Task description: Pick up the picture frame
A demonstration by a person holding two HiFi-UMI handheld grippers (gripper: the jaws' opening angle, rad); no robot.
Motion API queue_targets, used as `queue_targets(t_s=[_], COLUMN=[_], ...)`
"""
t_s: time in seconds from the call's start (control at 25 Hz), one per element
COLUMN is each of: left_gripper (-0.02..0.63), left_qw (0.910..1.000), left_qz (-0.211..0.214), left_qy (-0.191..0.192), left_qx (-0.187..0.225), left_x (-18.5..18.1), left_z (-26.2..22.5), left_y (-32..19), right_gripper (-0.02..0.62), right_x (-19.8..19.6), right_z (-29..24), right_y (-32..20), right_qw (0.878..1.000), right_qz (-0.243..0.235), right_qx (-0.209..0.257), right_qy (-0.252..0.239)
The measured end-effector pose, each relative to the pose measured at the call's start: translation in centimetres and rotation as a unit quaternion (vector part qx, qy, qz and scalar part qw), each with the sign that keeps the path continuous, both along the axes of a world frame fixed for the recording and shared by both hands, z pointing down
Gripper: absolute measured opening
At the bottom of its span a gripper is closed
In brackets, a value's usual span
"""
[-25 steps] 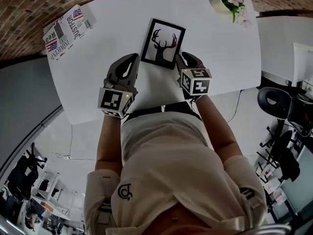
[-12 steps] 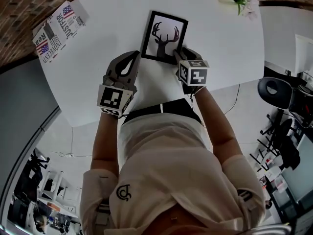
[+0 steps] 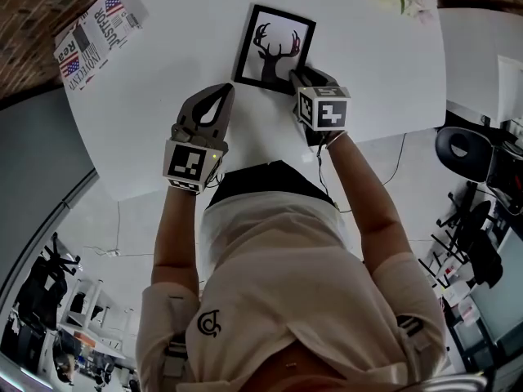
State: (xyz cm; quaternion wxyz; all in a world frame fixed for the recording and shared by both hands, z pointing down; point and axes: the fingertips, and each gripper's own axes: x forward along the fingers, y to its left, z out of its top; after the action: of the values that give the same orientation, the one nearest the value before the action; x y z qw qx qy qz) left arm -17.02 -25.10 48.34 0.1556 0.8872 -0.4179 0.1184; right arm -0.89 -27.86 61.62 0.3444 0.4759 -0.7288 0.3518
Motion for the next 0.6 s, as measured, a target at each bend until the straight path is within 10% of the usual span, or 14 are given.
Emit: queue_targets(t_s=[0.6], left_gripper=[0.012], left_qw=[0.9994], left_qz=[-0.022], left_qy=[-0.021], left_qx=[0.014], left_x=[2.3], left_z=[-0.5], left_y=[7.2], right_gripper=[0.132], right_x=[2.0], right_z=[0.1], right_y=[4.5], right_qw=[0.999], right_qz=[-0.036], right_qx=[0.003], right_qy=[0.004])
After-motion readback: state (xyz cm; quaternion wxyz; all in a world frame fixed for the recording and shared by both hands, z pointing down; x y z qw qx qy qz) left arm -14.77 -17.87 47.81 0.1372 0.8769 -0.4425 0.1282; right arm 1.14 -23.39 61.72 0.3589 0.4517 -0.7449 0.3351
